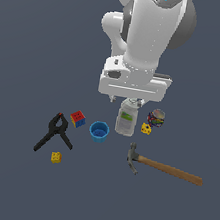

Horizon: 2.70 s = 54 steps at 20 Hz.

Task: Pick up a designated object from a clutter of objects.

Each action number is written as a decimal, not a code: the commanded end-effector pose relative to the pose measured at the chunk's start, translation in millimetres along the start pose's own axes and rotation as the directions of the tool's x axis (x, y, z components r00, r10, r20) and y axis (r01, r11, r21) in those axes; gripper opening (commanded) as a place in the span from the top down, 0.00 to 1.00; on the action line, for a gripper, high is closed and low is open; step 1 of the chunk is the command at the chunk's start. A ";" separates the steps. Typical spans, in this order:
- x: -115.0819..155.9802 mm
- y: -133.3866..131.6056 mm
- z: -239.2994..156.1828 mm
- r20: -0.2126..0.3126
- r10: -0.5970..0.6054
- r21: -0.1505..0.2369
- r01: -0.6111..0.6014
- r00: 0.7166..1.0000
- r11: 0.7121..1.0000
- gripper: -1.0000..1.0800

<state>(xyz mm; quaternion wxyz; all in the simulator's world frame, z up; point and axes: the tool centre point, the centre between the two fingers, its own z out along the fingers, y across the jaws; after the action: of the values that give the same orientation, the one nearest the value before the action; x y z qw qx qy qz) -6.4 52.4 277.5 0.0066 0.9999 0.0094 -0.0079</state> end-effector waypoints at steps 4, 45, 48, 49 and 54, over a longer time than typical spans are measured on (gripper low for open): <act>-10.7 -45.5 35.8 -0.004 -0.022 -0.010 0.022 1.000 1.000 0.04; -130.6 -213.9 208.5 -0.017 -0.130 0.011 0.130 0.991 0.991 0.04; -130.5 -214.0 213.7 -0.017 -0.130 0.011 0.130 0.991 0.991 0.04; -130.5 -214.1 214.4 -0.017 -0.130 0.011 0.130 0.991 0.991 0.04; -130.5 -214.1 214.7 -0.017 -0.130 0.011 0.130 0.991 0.991 1.00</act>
<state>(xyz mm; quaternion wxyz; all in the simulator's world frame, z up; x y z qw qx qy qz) -144.5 261.3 63.3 -0.0001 0.9972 0.0747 -0.0001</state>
